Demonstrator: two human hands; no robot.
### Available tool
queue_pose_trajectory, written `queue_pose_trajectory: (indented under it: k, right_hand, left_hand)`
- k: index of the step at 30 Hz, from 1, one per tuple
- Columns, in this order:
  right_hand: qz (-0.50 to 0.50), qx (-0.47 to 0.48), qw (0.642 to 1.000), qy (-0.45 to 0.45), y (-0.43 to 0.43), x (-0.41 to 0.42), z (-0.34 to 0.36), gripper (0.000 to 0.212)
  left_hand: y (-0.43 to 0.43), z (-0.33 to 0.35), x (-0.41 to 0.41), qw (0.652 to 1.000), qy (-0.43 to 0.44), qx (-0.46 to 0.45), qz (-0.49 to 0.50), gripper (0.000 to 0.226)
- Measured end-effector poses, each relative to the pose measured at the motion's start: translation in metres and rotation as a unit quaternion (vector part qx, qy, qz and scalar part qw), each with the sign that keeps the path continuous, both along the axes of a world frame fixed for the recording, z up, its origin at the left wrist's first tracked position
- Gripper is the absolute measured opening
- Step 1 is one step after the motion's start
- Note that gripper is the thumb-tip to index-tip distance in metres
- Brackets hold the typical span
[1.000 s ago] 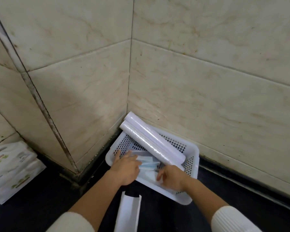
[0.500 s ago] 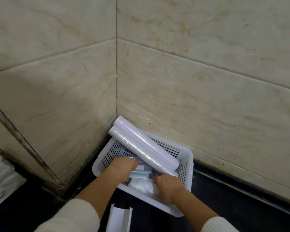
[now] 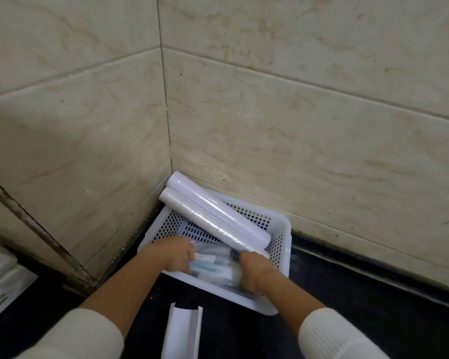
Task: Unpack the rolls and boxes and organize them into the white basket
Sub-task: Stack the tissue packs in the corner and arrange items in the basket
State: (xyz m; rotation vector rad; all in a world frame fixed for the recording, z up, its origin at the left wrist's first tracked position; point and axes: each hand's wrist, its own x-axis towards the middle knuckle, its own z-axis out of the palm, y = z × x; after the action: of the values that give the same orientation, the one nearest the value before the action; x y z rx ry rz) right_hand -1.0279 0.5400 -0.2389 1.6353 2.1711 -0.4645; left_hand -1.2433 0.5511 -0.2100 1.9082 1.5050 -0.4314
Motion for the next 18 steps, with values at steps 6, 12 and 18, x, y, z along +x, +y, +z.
queue_pose_trajectory:
  k: [6, 12, 18]
  right_hand:
    - [-0.078, -0.017, 0.98, 0.18, -0.01, 0.023, 0.03, 0.051]
    - [-0.152, 0.085, 0.923, 0.344, -0.071, 0.047, 0.059, 0.019]
    - [-0.168, 0.098, 0.921, 0.338, -0.178, 0.097, 0.051, 0.015]
  left_hand:
    - [-0.032, 0.008, 0.0, 0.978, -0.128, 0.093, 0.133, 0.044]
    - [-0.146, -0.003, 0.042, 0.834, -0.263, 0.414, 0.254, 0.03]
    - [-0.259, -0.043, 0.068, 0.854, -0.159, 0.325, 0.374, 0.044]
